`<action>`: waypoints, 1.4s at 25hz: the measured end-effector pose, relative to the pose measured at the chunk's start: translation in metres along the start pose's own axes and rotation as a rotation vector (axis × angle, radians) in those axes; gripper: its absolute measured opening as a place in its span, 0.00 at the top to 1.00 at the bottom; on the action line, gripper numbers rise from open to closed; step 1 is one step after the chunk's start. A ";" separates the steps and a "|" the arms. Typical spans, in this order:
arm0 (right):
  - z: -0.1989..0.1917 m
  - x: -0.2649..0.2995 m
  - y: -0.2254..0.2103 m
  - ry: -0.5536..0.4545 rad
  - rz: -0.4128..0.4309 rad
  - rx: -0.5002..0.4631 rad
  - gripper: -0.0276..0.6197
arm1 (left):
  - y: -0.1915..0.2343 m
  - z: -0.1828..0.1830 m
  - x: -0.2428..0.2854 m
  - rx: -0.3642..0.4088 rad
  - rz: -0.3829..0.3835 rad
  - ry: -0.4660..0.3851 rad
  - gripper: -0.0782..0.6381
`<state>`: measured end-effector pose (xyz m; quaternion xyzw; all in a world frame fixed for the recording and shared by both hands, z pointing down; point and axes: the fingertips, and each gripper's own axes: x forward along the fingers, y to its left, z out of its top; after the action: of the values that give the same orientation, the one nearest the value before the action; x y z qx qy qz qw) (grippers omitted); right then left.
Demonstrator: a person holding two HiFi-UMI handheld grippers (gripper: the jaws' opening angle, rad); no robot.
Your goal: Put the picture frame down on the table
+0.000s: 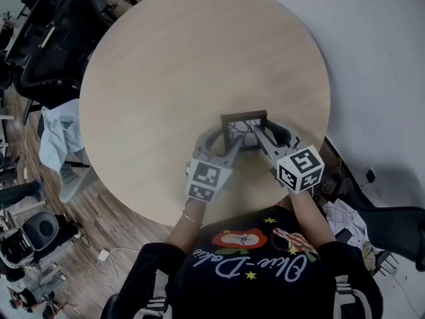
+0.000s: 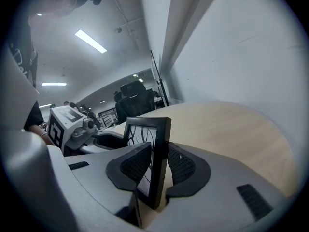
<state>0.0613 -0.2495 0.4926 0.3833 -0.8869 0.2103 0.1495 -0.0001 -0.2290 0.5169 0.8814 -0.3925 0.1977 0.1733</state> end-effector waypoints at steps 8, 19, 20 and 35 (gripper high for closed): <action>0.000 0.011 -0.005 0.029 -0.013 -0.013 0.82 | 0.008 -0.002 0.004 -0.014 0.017 0.012 0.63; -0.001 0.021 -0.012 0.036 -0.024 0.013 0.82 | 0.018 -0.003 0.010 -0.004 0.059 0.019 0.59; -0.001 0.021 -0.013 0.036 -0.026 0.019 0.82 | 0.018 -0.003 0.010 -0.001 0.063 0.020 0.59; -0.006 0.028 -0.021 0.047 -0.049 0.081 0.81 | 0.022 -0.006 0.013 0.031 0.128 0.026 0.57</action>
<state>0.0588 -0.2765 0.5155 0.4057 -0.8642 0.2511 0.1597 -0.0102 -0.2480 0.5311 0.8544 -0.4429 0.2258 0.1515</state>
